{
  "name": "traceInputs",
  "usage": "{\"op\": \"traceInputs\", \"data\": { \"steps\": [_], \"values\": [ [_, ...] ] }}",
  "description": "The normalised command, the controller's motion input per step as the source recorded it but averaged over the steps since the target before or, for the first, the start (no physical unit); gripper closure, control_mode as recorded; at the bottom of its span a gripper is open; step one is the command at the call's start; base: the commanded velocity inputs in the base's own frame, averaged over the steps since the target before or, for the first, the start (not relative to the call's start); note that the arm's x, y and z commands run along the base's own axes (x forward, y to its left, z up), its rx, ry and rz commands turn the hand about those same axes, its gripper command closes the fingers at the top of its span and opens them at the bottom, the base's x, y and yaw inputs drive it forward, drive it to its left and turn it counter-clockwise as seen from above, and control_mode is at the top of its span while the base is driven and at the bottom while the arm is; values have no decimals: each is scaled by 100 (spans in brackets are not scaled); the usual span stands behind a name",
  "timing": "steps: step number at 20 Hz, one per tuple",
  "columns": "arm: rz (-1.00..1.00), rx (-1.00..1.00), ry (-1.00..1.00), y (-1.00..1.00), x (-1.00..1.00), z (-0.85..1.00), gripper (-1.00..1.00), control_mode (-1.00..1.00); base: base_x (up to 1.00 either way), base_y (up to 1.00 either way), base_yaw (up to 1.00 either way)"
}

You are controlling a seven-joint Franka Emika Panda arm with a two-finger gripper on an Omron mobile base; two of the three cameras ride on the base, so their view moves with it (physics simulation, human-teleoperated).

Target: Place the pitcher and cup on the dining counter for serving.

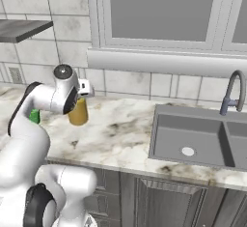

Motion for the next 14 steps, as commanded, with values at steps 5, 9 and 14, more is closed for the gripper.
{"op": "traceInputs", "data": {
  "steps": [5, 9, 14],
  "values": [
    [0, 11, -34, -13, -59, 77, 100, -100, 0, 0, 0],
    [0, 6, -21, -28, -60, 84, 100, -100, 0, 0, 0],
    [1, 5, -10, -21, -73, 85, 100, -100, 0, 0, 0]
  ]
}}
